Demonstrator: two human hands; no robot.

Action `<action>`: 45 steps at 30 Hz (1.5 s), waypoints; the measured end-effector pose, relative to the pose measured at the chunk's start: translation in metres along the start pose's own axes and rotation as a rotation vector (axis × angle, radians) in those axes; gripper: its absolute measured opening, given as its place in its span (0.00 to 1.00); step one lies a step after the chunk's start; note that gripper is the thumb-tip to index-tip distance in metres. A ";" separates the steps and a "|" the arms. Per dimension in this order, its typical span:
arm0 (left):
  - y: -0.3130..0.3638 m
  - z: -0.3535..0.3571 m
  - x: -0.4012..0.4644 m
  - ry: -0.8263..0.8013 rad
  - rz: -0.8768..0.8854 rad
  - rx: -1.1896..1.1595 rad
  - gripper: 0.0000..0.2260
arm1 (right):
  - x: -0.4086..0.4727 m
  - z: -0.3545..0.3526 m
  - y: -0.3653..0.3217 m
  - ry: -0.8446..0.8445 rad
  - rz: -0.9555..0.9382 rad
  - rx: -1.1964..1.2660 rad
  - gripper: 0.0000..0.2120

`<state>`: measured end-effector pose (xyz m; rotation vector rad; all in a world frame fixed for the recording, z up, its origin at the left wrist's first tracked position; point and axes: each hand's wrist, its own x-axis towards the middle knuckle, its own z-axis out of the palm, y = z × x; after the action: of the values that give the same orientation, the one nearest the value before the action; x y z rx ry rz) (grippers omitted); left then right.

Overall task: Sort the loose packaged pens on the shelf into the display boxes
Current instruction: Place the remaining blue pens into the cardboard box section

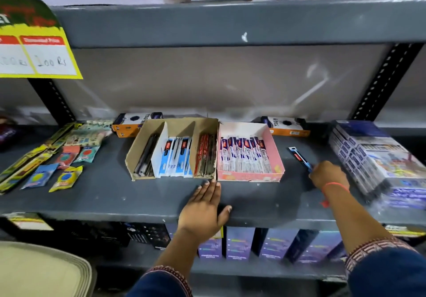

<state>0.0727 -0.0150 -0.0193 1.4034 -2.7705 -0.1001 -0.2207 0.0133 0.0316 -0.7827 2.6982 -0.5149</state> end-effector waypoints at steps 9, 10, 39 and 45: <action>-0.002 0.000 0.000 -0.013 0.019 -0.039 0.29 | -0.001 -0.007 0.005 -0.133 0.020 0.070 0.18; -0.002 0.000 0.000 -0.018 0.022 -0.049 0.29 | -0.005 -0.005 0.005 -0.117 0.022 0.083 0.18; -0.052 -0.004 -0.019 0.029 0.151 -0.056 0.27 | -0.155 0.042 -0.076 -0.276 -0.238 1.369 0.18; -0.091 -0.007 -0.034 0.123 0.081 -0.076 0.24 | -0.172 0.054 -0.119 -0.371 -0.321 1.170 0.18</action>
<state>0.1664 -0.0411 -0.0191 1.2342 -2.6887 -0.1113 -0.0067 0.0016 0.0615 -0.7901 1.4941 -1.5928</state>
